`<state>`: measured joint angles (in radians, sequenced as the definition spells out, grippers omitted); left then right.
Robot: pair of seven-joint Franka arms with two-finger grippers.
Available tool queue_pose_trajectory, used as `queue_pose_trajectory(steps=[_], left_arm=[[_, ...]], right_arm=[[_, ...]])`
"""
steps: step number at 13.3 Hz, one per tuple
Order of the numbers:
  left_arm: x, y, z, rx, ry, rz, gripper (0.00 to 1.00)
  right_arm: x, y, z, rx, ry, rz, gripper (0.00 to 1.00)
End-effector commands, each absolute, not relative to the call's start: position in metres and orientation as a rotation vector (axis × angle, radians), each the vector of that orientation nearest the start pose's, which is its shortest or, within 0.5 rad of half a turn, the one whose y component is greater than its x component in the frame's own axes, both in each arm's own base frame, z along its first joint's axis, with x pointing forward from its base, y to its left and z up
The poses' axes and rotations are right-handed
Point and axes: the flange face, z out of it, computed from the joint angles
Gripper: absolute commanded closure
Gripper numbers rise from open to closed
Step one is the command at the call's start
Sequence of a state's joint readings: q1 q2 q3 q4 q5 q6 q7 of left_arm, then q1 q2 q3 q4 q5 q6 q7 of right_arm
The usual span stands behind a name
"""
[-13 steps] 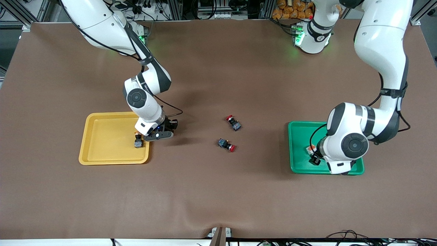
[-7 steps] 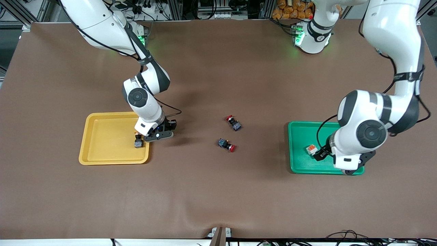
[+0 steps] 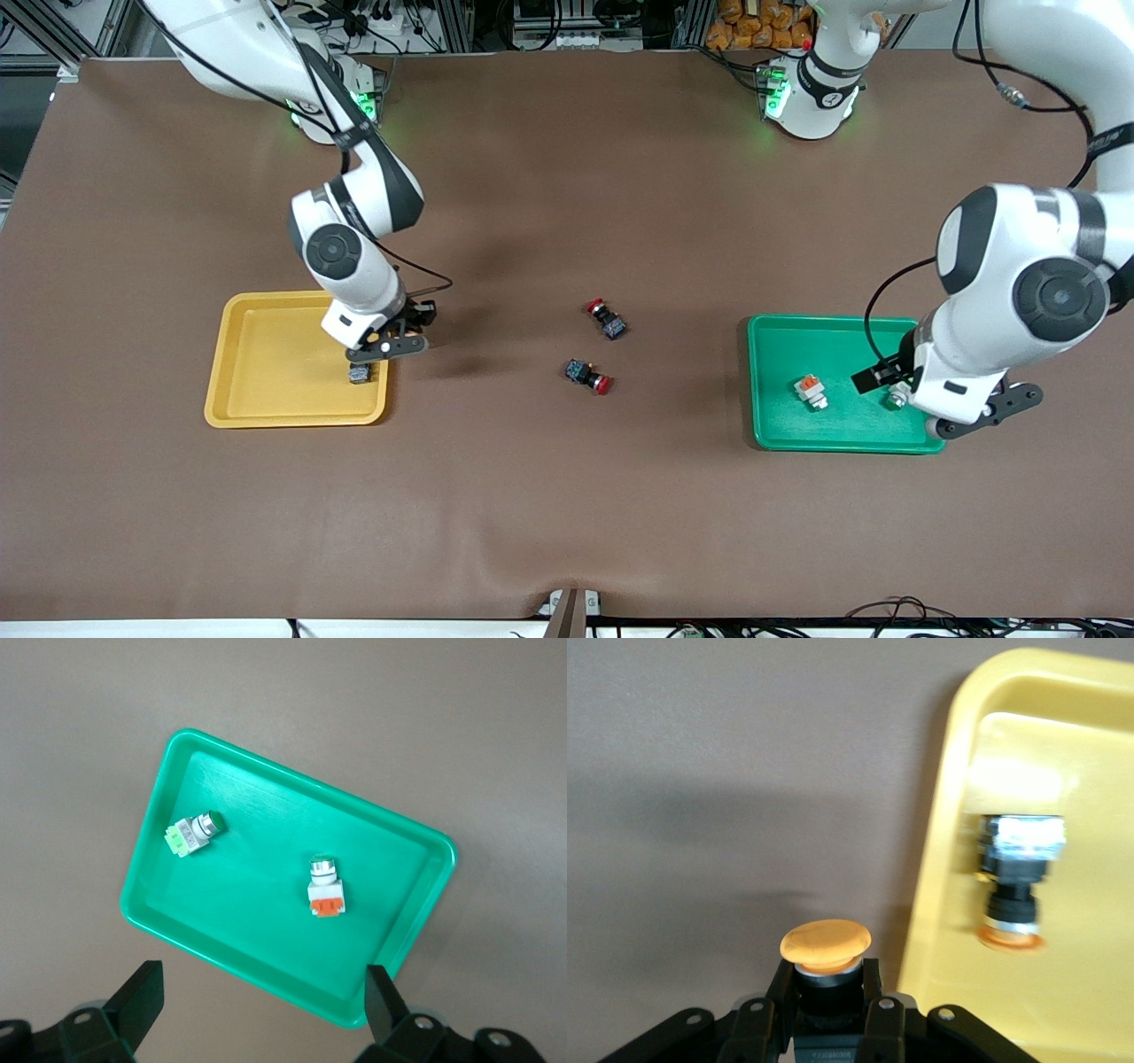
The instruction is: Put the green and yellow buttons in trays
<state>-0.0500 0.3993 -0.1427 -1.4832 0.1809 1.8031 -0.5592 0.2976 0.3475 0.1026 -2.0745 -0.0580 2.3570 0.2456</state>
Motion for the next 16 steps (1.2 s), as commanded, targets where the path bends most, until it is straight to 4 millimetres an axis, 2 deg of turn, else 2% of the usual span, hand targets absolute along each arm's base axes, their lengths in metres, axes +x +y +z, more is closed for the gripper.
queue_pose_trajectory(steps=[1,3,4,6,7,8,9,10,12,13,14,16], left_arm=[[0.644,-0.101,0.479,-2.978,-0.358,0.009,0.0],[0.636,-0.093,0.506,-2.99,-0.199,0.011,0.0],[0.633,-0.085,0.519,-3.002,-0.157,0.023,0.0],[0.627,-0.078,0.549,-2.996,-0.125,0.029,0.0],[0.621,-0.075,0.562,-2.986,-0.132,0.048,0.0],[0.613,-0.069,0.58,-2.994,-0.146,0.035,0.0],[0.601,-0.054,0.6,-2.995,-0.141,0.029,0.0],[0.589,-0.049,0.611,-3.014,-0.088,0.063,0.0],[0.562,-0.045,0.62,-3.044,-0.064,0.094,0.0],[0.553,-0.051,0.618,-3.043,-0.03,0.108,0.0],[0.541,-0.058,0.624,-3.041,0.052,0.106,0.0],[0.531,-0.055,0.628,-3.035,0.232,0.13,0.0]], right_arm=[[0.552,0.195,0.274,-3.116,-0.397,0.091,1.0],[0.564,0.16,0.272,-3.101,-0.481,0.088,1.0],[0.569,0.137,0.27,-3.097,-0.518,0.097,1.0],[0.576,0.093,0.267,-3.075,-0.61,0.106,1.0],[0.576,0.08,0.263,-3.068,-0.628,0.116,1.0],[0.577,0.073,0.259,-3.061,-0.649,0.125,1.0],[0.576,0.069,0.258,-3.057,-0.663,0.132,1.0],[0.575,0.068,0.255,-3.056,-0.663,0.139,1.0],[0.576,0.067,0.234,-3.054,-0.666,0.148,1.0],[0.577,0.066,0.225,-3.047,-0.692,0.133,1.0],[0.578,0.06,0.219,-3.042,-0.705,0.128,1.0],[0.578,0.059,0.217,-3.041,-0.708,0.13,1.0]])
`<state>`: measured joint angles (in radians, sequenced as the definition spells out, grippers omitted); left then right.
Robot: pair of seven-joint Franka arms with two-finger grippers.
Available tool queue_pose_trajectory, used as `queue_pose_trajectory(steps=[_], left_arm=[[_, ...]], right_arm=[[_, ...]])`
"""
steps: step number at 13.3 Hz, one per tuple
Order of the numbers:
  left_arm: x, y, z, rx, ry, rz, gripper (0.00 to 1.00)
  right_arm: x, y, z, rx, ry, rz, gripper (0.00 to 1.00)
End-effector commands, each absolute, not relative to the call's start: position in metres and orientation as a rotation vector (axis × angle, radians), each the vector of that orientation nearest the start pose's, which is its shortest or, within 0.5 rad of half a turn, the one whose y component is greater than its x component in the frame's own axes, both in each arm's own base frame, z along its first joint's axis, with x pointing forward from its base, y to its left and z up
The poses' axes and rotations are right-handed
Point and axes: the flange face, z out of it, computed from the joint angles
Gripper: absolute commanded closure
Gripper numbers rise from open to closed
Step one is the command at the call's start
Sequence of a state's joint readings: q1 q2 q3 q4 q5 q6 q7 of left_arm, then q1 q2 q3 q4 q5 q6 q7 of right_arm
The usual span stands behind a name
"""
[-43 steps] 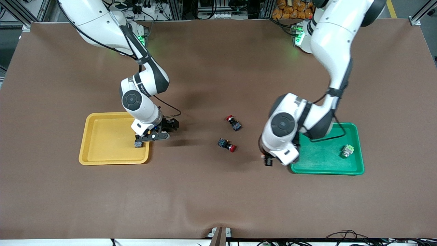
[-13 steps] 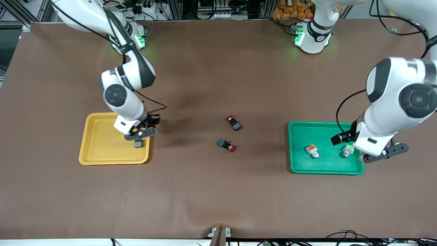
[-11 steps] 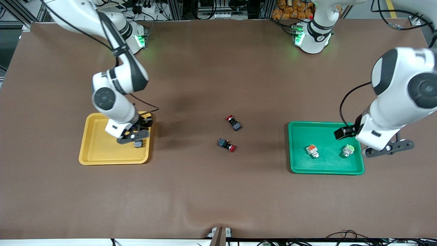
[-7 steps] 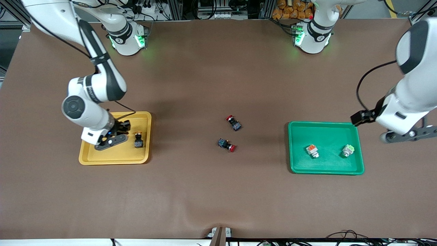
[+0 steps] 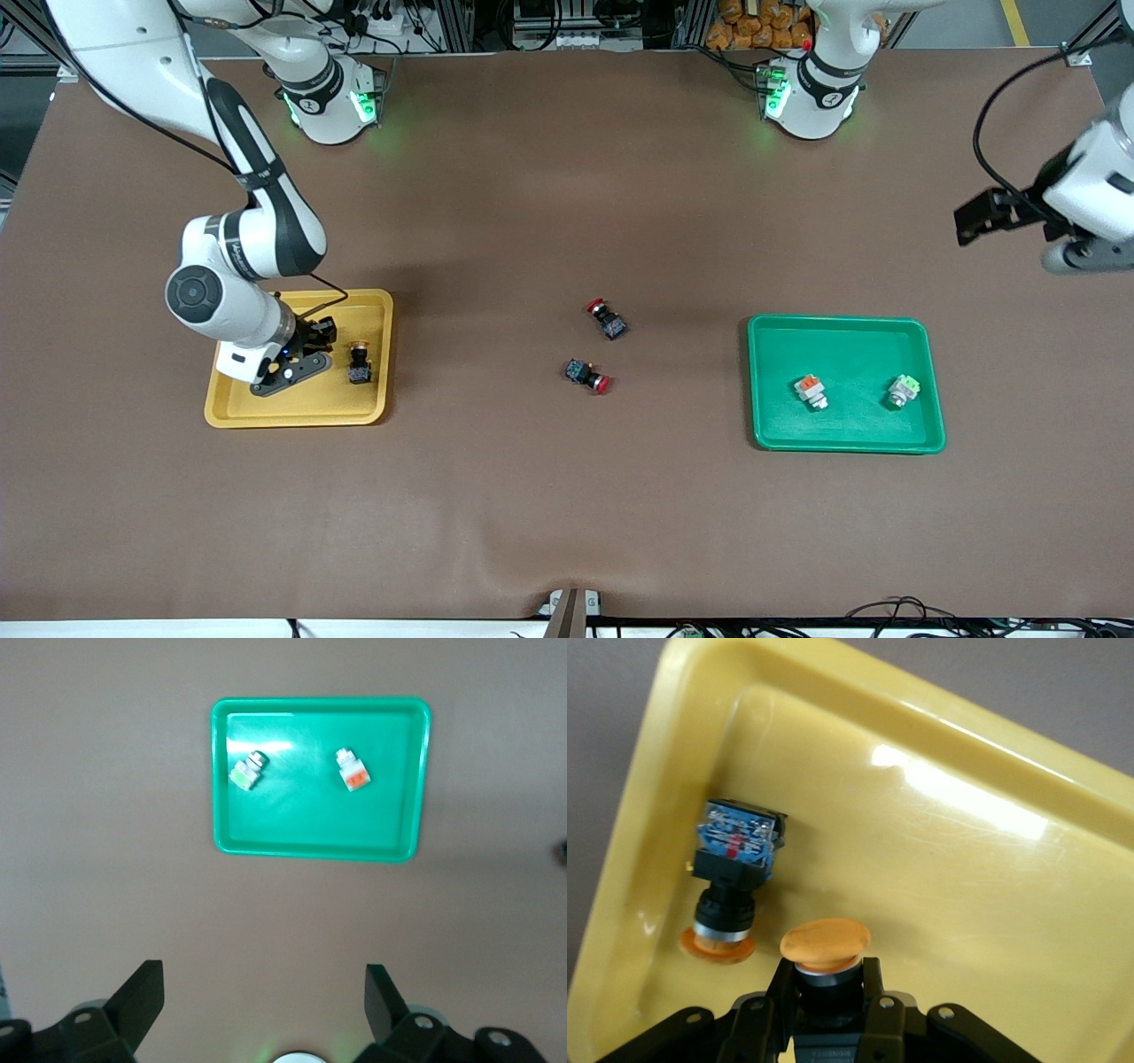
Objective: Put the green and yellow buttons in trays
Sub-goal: 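Lower the yellow button into the yellow tray and open the right gripper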
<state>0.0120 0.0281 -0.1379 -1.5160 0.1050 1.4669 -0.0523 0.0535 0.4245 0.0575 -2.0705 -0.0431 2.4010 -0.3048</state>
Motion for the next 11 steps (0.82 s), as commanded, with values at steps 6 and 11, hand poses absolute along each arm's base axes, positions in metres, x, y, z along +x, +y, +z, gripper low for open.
queue_pose_trajectory(steps=[6,11], left_arm=[[0.537,-0.05,0.625,-3.117,0.219,0.144,0.0],[0.551,-0.05,0.618,-3.112,0.209,0.107,0.0]], right_arm=[[0.579,0.064,0.201,-3.042,-0.746,0.105,0.74],[0.579,0.066,0.201,-3.035,-0.772,0.105,0.17]])
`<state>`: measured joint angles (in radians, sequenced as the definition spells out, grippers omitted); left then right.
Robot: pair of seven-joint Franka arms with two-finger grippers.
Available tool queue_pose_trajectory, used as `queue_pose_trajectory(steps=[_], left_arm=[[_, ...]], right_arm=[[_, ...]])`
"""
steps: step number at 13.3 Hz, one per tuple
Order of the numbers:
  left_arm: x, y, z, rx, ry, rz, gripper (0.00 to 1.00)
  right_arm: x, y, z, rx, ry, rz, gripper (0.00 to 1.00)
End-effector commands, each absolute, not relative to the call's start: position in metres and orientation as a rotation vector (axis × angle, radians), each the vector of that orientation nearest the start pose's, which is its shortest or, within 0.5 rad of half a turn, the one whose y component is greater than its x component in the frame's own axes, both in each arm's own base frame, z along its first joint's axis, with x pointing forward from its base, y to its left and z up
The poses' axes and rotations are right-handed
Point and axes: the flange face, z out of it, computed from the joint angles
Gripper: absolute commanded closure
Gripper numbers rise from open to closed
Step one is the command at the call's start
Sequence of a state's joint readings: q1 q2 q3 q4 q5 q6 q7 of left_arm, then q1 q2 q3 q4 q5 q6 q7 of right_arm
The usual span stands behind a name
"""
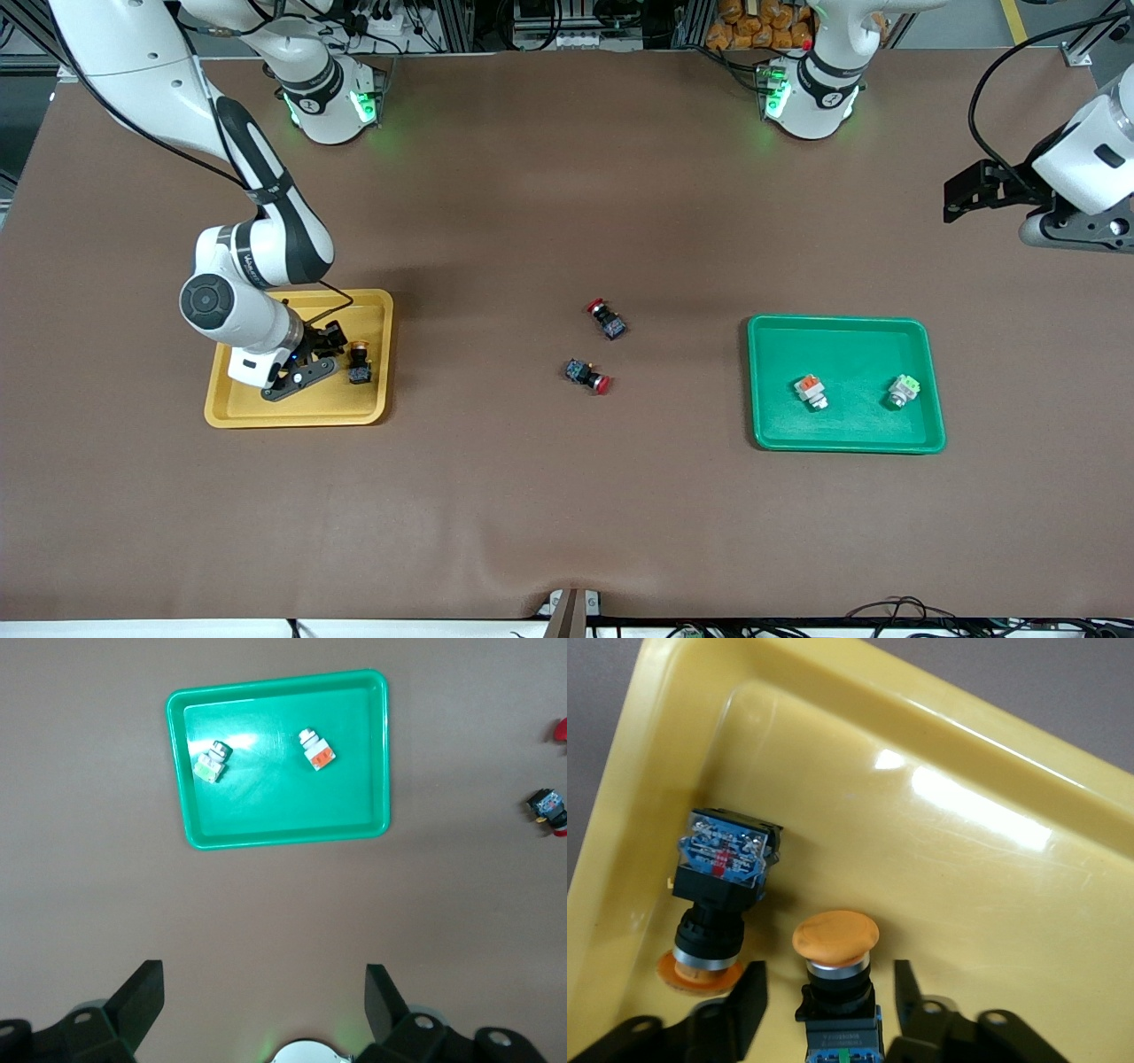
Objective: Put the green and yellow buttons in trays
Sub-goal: 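Lower the yellow button into the yellow tray and open the right gripper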
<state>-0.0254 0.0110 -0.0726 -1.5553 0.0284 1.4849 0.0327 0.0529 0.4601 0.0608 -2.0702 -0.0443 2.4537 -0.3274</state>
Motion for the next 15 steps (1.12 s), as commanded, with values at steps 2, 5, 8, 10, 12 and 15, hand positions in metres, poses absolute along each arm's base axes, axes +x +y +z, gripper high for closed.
queue_pose_trajectory(steps=[2,5,8,10,12,15], left_arm=[[0.551,-0.052,0.618,-3.114,0.207,0.102,0.0],[0.551,-0.054,0.621,-3.12,0.213,0.091,0.0],[0.55,-0.053,0.624,-3.123,0.206,0.081,0.0],[0.551,-0.053,0.624,-3.121,0.205,0.076,0.0],[0.551,-0.051,0.625,-3.119,0.2,0.069,0.0],[0.552,-0.05,0.625,-3.119,0.184,0.059,0.0]], right_arm=[[0.578,0.06,0.206,-3.025,-0.805,0.125,0.18],[0.58,0.056,0.25,-3.01,-0.807,0.222,0.19],[0.612,0.064,0.347,-3.036,-0.697,0.252,0.2],[0.615,0.082,0.418,-3.095,-0.557,0.201,0.22],[0.607,0.093,0.463,-3.128,-0.496,0.119,0.18],[0.592,0.085,0.513,-3.14,-0.47,0.019,0.05]])
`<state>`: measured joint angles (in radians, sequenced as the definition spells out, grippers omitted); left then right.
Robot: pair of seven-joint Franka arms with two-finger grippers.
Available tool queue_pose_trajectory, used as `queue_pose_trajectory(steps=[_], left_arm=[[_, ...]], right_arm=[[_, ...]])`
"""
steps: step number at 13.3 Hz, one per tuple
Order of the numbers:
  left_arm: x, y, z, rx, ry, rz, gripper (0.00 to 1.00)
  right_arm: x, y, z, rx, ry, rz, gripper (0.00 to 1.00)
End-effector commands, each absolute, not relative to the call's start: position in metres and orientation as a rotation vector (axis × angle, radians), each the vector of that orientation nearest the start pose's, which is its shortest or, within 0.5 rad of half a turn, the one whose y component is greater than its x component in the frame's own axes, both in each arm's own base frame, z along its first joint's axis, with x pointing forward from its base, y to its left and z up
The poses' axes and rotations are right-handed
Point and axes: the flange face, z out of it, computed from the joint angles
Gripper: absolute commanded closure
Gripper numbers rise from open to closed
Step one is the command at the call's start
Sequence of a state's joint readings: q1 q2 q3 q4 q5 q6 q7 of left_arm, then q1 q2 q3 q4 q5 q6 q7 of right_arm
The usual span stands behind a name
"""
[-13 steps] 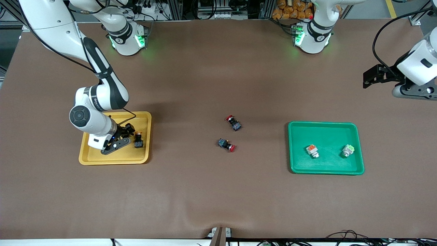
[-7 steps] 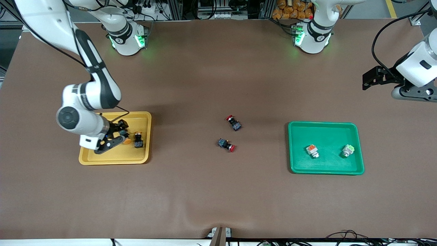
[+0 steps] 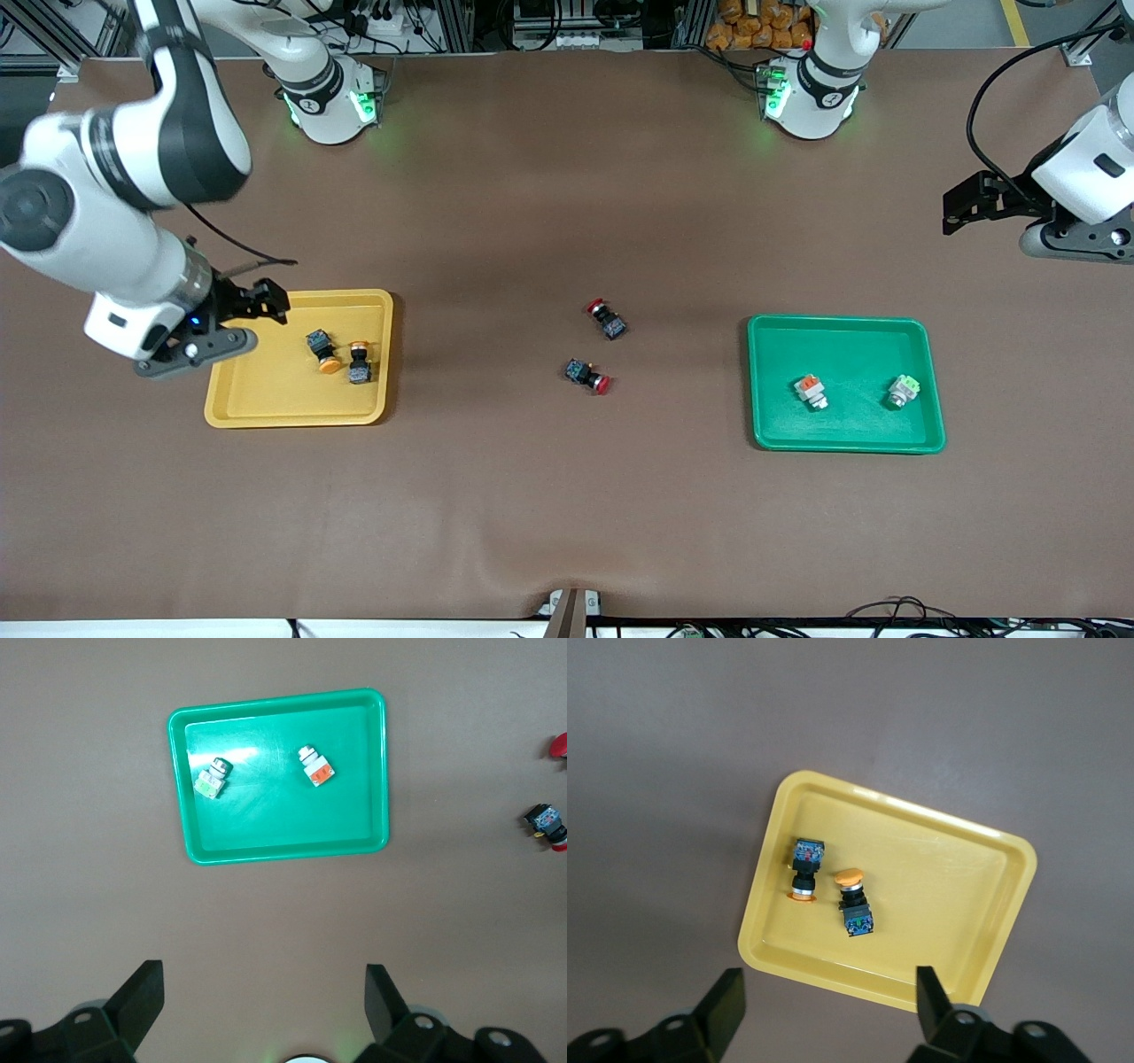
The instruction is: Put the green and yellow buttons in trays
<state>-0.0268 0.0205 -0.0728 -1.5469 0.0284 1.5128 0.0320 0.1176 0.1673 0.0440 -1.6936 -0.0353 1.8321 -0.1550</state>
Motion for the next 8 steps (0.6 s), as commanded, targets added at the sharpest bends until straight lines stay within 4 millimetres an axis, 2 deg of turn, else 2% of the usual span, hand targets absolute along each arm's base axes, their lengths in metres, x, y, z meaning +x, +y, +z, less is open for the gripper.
queue_pose_trajectory(steps=[1,5,6,8], left_arm=[[0.552,-0.05,0.625,-3.12,0.153,0.056,0.0],[0.553,-0.045,0.625,-3.117,0.116,0.056,0.0],[0.554,-0.042,0.625,-3.117,0.109,0.056,0.0],[0.554,-0.042,0.624,-3.116,0.109,0.051,0.0]], right_arm=[[0.585,0.083,0.521,-3.141,-0.464,0.046,0.0],[0.584,0.08,0.577,-3.147,-0.447,0.034,0.0],[0.583,0.078,0.586,-3.149,-0.441,0.032,0.0],[0.577,0.057,0.587,-3.168,-0.265,0.118,0.0]])
